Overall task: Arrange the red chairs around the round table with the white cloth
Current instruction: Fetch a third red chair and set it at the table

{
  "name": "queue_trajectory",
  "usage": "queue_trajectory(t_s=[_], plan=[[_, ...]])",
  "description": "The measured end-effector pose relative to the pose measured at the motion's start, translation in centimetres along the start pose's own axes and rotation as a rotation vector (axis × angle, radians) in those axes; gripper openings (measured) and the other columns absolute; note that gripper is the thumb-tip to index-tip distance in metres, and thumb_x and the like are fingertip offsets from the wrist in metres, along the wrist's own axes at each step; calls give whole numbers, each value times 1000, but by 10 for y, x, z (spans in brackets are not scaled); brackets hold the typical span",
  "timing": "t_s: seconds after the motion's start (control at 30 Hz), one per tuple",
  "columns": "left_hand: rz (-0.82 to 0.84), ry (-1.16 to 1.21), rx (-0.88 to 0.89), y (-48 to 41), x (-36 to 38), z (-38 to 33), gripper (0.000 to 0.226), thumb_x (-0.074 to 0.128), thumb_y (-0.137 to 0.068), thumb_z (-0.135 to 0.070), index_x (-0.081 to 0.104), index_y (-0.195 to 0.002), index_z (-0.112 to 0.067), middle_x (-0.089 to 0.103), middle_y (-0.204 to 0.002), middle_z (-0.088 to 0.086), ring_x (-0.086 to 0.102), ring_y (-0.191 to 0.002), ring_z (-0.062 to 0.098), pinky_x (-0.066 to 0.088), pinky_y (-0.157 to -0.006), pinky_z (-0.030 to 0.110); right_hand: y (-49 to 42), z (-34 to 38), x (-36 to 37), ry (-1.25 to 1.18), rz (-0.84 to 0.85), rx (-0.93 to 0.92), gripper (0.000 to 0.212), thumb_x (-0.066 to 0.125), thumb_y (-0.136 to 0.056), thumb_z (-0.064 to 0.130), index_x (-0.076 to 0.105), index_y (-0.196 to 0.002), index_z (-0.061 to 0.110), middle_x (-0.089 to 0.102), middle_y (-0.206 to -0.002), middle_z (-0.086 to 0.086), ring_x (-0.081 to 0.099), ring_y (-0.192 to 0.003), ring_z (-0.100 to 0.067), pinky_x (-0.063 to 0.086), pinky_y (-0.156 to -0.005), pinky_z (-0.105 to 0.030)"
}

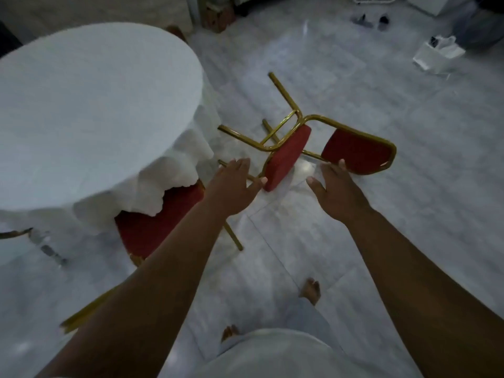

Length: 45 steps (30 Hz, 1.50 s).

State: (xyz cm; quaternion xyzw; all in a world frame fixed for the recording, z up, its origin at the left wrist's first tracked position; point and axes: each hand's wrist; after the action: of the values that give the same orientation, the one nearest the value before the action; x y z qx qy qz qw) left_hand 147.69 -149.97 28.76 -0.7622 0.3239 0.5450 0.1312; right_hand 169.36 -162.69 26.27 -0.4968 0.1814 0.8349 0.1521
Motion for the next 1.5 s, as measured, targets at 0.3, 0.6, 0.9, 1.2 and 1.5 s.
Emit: queue_trajectory(t_s=[0.3, 0.6, 0.9, 1.2, 1.5], plan=[[27, -120, 292, -139, 58, -187, 75, 35, -87, -62, 45, -139, -7, 59, -131, 17, 57, -118, 35, 47, -95, 45, -27, -180, -99, 5, -85, 181, 70, 38, -96, 52, 28, -148, 6, 29, -156, -15, 16, -147, -30, 22, -115, -41], [156, -205, 478, -248, 122, -322, 86, 27, -88, -69, 27, -150, -11, 25, -158, 14, 17, -148, 31, 18, -117, 52, -59, -303, -173, 1, -138, 317, 69, 35, -97, 53, 27, -149, 8, 29, -156, -13, 16, -147, -28, 19, -116, -39], [245, -121, 561, -405, 157, -446, 71, 38, -89, -61, 43, -140, -11, 51, -140, 14, 46, -130, 34, 37, -107, 48, -149, -432, -248, 55, -157, 483, 67, 36, -96, 55, 34, -146, 11, 38, -151, -15, 30, -139, -35, 30, -112, -46], [259, -150, 663, -548, 178, -578, 77, 48, -89, -60, 32, -148, -13, 37, -153, 12, 31, -142, 31, 29, -114, 45, -234, -552, -332, 55, -186, 571, 68, 28, -95, 59, 36, -146, 15, 37, -152, -14, 26, -142, -34, 23, -115, -45], [249, -158, 577, -670, 226, -709, 72, 36, -94, -60, 28, -150, -16, 32, -156, 11, 23, -146, 30, 22, -116, 41, -341, -705, -413, 60, -152, 509, 66, 30, -96, 58, 34, -148, 18, 32, -155, -12, 20, -145, -32, 20, -117, -45]])
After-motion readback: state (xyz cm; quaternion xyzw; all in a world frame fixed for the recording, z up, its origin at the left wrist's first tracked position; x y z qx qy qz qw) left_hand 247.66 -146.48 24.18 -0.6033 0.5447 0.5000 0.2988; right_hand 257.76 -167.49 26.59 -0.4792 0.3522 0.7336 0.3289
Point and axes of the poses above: each hand's wrist, its own y-axis away from the middle knuckle, its own x-axis out of the palm, z = x × y
